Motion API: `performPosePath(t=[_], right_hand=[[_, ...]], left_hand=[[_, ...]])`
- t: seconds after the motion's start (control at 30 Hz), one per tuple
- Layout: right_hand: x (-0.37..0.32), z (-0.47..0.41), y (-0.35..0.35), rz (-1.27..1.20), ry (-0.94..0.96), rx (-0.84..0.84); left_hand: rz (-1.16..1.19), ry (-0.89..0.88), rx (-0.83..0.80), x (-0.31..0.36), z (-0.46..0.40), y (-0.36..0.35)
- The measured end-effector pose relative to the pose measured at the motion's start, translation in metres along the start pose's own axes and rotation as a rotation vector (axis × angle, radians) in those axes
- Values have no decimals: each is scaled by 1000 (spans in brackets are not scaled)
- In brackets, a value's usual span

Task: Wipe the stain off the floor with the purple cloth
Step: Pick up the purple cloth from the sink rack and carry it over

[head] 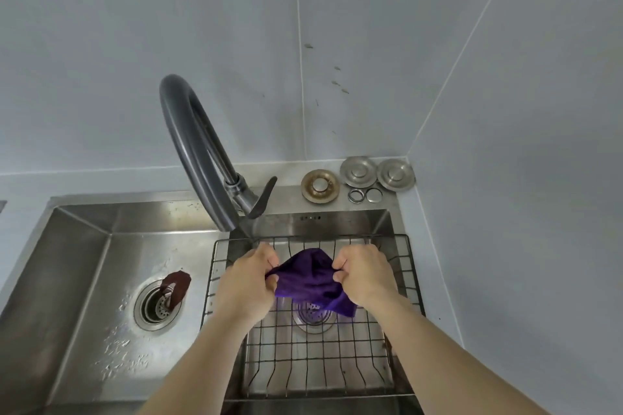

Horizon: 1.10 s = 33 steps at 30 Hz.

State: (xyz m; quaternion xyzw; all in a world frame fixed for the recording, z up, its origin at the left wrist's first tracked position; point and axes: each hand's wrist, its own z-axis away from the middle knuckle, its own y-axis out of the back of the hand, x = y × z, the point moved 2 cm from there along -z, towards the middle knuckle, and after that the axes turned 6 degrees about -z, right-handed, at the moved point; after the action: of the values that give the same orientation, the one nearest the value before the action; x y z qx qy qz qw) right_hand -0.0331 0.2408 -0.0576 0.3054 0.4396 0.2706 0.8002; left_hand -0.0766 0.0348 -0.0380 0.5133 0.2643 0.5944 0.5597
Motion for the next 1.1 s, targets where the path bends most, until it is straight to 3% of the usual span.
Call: performPosePath(t=[0.3,0.63,0.87,1.1], right_hand=[[-49,107,54,93,180,211],[-106,341,52,129,364,523],[-109,470,41,132,410,594],[-94,540,40,114,466,657]], left_hand=[[-79,-119,218,6,94,73],[-64,-233,540,-24,304,132],[-80,-324,641,-34,427,147],[-136,-305,720,-15,501,141]])
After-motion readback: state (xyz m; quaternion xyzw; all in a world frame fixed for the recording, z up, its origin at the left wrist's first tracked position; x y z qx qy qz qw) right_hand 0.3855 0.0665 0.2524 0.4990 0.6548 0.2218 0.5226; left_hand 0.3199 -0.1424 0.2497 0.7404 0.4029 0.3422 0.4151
